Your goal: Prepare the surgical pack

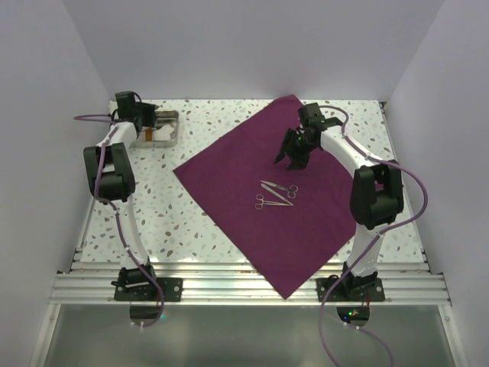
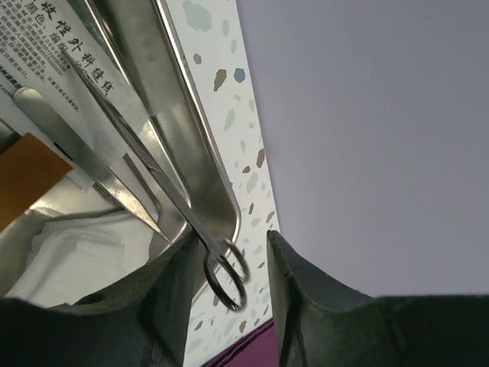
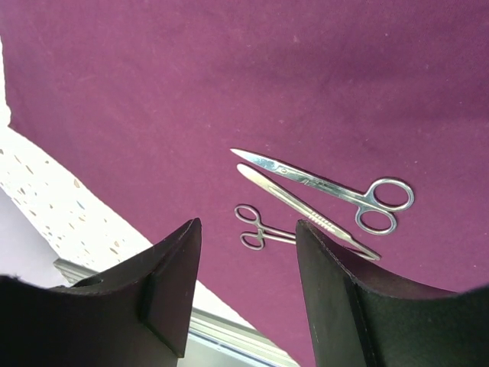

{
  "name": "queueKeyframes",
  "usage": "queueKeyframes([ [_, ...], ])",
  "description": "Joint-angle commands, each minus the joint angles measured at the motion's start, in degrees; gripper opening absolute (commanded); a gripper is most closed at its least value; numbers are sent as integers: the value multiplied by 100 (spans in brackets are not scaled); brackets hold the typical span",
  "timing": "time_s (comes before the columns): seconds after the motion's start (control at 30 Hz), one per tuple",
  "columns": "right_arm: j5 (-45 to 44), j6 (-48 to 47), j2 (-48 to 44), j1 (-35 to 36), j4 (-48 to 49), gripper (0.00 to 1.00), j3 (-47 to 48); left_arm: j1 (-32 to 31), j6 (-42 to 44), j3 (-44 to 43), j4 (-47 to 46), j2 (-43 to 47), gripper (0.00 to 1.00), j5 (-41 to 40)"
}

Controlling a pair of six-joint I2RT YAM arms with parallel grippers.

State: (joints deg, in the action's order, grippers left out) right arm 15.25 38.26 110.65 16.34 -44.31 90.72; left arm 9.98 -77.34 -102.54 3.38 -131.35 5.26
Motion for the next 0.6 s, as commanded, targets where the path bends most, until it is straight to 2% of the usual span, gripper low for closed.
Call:
queueKeyframes([
  [0.0, 163, -117, -52, -25, -16, 57, -18, -13, 44, 136, 172, 267, 47, -104],
  [0.2, 163, -117, -342, -25, 54, 56, -387, 4, 210, 700, -65, 716, 51, 36],
  [0.4, -145, -556, -501, -17, -174, 57, -423, -5, 869, 1016, -109, 1234, 54, 511],
  [0.57, -117, -1891, -79, 106, -1122, 57, 7, -311, 2326, 1166, 417, 1954, 54, 881],
])
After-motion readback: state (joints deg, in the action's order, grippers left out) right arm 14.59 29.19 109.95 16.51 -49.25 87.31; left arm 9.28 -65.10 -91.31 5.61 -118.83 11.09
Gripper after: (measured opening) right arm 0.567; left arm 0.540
